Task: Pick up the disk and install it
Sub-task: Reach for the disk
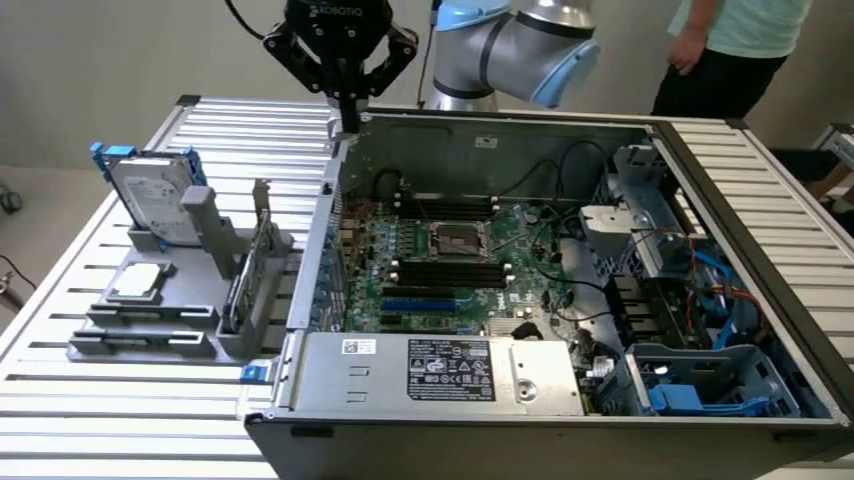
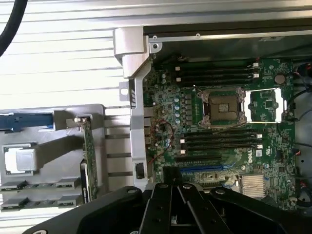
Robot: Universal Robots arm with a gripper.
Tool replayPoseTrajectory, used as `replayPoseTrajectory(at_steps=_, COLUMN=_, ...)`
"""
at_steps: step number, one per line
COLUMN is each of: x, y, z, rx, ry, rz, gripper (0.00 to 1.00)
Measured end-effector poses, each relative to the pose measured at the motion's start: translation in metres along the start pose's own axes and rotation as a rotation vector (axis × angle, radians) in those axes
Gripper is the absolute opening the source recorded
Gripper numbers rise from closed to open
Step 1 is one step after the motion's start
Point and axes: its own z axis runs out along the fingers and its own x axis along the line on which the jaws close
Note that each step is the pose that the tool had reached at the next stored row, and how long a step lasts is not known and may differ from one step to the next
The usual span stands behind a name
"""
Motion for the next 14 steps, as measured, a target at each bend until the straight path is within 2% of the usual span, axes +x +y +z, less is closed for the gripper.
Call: replayPoseTrajectory(at_steps=14, x=0.065, y=0.0158, z=0.0027, rx=0.0008, ry=0.0000, rz=0.000, gripper=0.11)
